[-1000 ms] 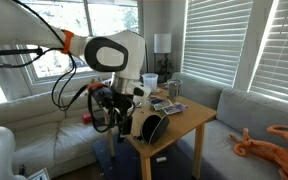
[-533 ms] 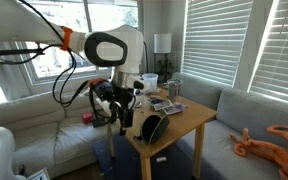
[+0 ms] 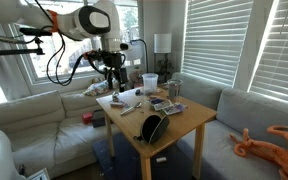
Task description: Put the block in the cup
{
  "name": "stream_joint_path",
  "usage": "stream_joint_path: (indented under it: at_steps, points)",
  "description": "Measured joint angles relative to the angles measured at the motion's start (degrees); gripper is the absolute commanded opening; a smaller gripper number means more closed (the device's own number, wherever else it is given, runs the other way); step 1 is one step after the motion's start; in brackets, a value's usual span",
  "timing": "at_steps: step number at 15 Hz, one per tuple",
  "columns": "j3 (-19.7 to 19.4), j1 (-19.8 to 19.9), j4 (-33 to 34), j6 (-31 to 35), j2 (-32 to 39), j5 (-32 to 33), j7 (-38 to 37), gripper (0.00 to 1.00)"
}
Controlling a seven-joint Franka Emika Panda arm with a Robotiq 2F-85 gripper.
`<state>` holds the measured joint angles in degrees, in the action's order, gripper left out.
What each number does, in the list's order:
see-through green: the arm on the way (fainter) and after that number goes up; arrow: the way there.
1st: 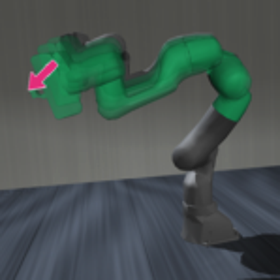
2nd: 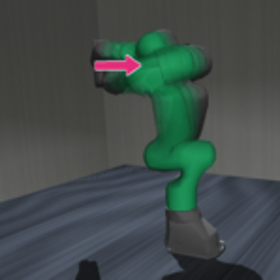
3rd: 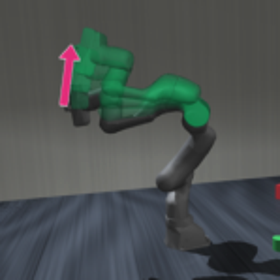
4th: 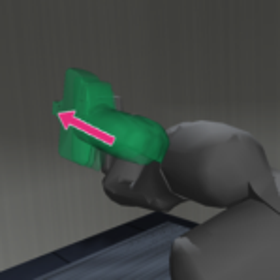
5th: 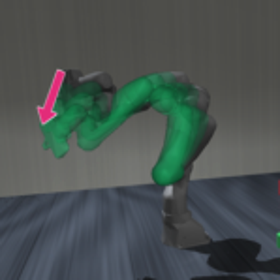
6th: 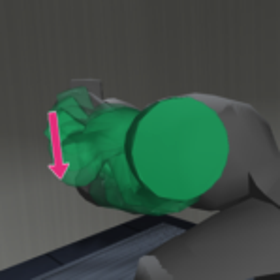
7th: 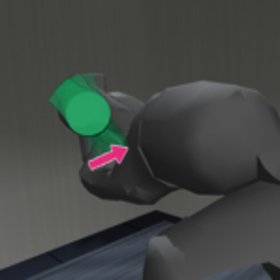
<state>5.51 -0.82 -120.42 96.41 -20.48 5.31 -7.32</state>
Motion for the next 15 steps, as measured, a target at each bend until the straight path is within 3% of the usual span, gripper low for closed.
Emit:
stream_joint_path:
  at_steps: [3, 9, 15]
  points:
    - [2.42, -1.25, 3.34, -1.26, 3.87, 0.77, -1.83, 1.0]
    - [1.97, -1.21, 4.13, 0.41, 5.05, -1.52, -3.98, 1.0]
    - [6.85, -4.54, 5.75, 4.57, 11.28, -8.59, -25.7, 1.0]
